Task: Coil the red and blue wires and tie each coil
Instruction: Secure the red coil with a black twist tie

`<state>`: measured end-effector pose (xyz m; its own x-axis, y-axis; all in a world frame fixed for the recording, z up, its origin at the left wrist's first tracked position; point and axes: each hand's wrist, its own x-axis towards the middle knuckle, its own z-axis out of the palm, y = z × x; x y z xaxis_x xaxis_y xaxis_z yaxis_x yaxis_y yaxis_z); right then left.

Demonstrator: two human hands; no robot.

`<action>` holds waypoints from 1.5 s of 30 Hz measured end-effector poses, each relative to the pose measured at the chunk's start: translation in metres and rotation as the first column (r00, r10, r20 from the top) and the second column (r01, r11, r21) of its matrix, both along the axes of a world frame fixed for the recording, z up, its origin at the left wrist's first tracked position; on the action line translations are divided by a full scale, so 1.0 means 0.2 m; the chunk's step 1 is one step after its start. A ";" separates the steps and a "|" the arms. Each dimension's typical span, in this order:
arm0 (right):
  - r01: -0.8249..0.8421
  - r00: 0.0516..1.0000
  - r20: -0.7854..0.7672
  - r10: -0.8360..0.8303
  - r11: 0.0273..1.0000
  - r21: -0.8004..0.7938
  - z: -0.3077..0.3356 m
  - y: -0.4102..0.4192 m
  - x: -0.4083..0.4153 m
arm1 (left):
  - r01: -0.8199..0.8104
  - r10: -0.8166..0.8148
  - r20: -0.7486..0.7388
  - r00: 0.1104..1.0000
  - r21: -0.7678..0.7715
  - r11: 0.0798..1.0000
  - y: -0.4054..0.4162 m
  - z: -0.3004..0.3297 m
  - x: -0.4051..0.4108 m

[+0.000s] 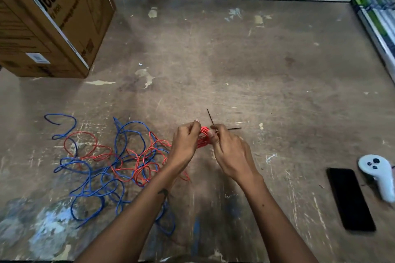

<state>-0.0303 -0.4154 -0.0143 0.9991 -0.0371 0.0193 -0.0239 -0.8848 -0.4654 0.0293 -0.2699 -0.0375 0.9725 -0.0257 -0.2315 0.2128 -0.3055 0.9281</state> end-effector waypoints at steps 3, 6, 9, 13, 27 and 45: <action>0.156 0.988 -0.017 -0.156 0.987 0.037 -0.12 -0.04 0.07 | -0.009 0.005 0.048 0.999 0.096 0.995 0.00 -0.04 0.07; 0.250 0.968 -0.029 -0.249 0.968 0.005 -0.21 -0.06 0.15 | -0.044 0.034 0.063 0.997 0.149 0.988 -0.01 -0.11 0.13; 0.283 0.958 -0.063 -0.280 0.958 0.045 -0.24 -0.03 0.22 | -0.066 0.056 0.066 0.996 0.165 0.984 -0.02 -0.17 0.17; 0.314 0.943 -0.123 -0.310 0.949 0.009 -0.30 -0.01 0.28 | -0.070 0.056 0.088 0.995 0.171 0.983 -0.02 -0.22 0.18; 0.373 0.926 -0.198 -0.322 0.694 0.616 -0.17 -0.13 0.16 | -0.135 0.116 0.180 0.977 0.102 0.986 0.02 -0.11 0.11; 0.085 0.988 -0.053 -0.142 0.236 0.968 0.19 0.13 -0.12 | -0.237 0.193 0.396 0.898 0.065 0.969 0.04 0.17 -0.14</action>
